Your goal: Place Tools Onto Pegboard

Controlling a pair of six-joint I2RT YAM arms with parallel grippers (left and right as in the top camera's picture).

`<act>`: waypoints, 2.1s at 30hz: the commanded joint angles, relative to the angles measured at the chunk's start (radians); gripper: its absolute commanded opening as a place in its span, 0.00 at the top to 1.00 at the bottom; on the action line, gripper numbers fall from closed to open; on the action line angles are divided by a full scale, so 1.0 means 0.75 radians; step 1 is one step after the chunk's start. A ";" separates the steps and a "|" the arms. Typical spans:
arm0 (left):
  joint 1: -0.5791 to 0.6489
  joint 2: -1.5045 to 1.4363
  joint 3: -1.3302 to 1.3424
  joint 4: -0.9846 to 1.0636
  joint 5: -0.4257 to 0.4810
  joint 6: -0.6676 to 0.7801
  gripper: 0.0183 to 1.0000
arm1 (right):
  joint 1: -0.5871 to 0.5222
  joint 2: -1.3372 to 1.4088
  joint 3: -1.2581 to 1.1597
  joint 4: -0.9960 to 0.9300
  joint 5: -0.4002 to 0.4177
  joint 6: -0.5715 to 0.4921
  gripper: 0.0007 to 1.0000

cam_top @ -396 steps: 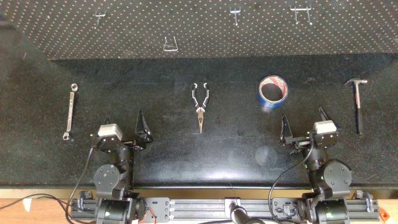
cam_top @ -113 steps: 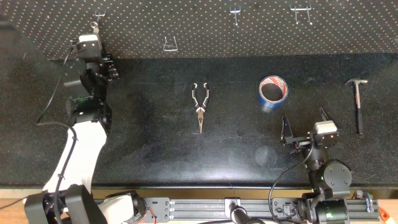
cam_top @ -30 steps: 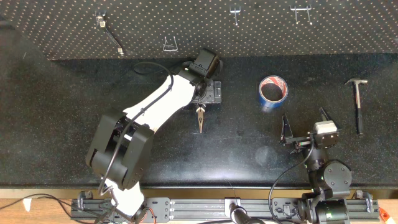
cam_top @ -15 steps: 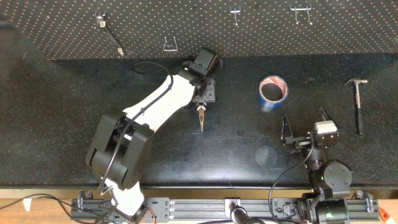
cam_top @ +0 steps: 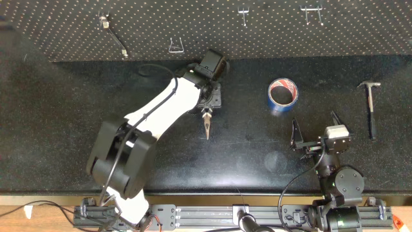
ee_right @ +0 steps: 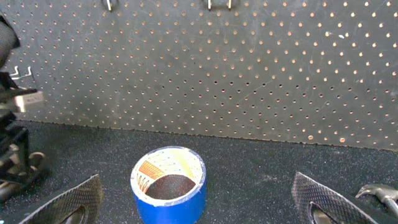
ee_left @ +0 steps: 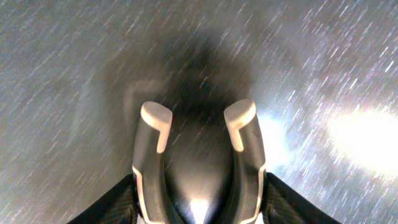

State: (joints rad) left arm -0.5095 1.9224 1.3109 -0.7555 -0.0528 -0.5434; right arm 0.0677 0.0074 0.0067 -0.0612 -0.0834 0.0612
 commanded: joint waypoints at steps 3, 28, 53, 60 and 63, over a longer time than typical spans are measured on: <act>0.007 -0.427 0.018 -0.283 -0.196 0.002 0.99 | 0.009 -0.009 -0.004 -0.008 -0.003 -0.024 0.00; 0.289 -0.797 -0.824 1.743 -0.473 0.467 0.99 | 0.009 -0.009 -0.004 -0.008 -0.003 -0.024 0.00; 0.325 -0.436 -0.692 2.203 -0.347 0.533 0.99 | 0.009 -0.009 -0.004 -0.008 -0.003 -0.024 0.00; 0.325 -0.409 -0.691 2.201 -0.291 0.532 0.99 | 0.009 -0.009 -0.004 -0.008 -0.004 -0.024 0.00; 0.325 -0.389 -0.691 2.201 -0.262 0.533 0.99 | 0.009 -0.009 -0.004 -0.008 -0.003 -0.024 0.00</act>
State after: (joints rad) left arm -0.2687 1.6108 0.7605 0.8776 -0.2829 -0.1570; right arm 0.0681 0.0082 0.0067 -0.0612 -0.0834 0.0574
